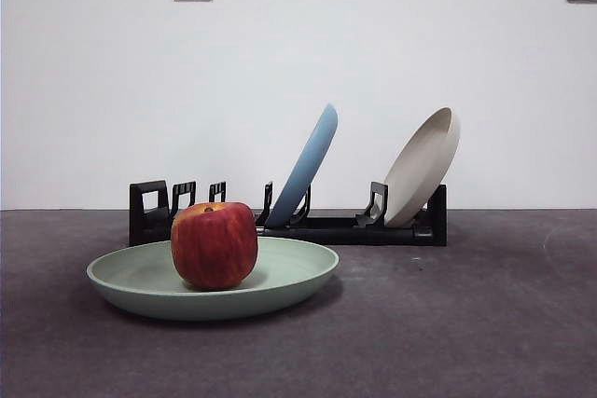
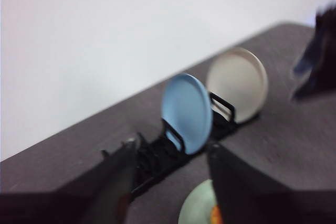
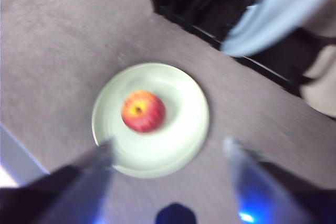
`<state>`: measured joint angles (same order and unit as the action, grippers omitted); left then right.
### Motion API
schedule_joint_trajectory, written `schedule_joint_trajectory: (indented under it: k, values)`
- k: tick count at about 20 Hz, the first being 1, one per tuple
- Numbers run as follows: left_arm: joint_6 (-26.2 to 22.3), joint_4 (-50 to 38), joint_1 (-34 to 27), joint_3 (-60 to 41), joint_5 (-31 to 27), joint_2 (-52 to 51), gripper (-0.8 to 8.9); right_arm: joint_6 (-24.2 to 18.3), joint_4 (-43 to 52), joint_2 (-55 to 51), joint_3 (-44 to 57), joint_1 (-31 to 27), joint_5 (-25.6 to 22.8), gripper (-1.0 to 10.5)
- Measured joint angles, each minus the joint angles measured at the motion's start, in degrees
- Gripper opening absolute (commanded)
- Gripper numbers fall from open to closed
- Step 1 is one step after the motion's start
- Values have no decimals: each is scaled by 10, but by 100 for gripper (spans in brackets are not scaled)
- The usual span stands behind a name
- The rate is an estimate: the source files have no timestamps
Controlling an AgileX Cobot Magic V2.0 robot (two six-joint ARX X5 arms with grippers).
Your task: Take the green plate from the plate rack,put the plate on the table,take the apple from the table,put the apple in the plate
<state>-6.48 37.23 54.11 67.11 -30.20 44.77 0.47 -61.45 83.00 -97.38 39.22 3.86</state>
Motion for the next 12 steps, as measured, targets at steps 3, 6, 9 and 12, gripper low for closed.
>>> schedule_joint_trajectory:
  k: [3, 6, 9, 12]
  values:
    - [-17, -10, 0, 0, 9, 35, -8, -10, -23, -42, 0, -18, 0, -11]
    - [-23, -21, 0, 0, 45, 37, -8, -12, -22, -74, 0, -21, -11, -11]
    - [-26, -20, -10, 0, 66, 39, -8, -13, 24, -122, 30, -21, -55, -11]
    - [-30, -21, -24, -7, 68, 38, -8, -8, 110, -180, 122, -21, -58, -11]
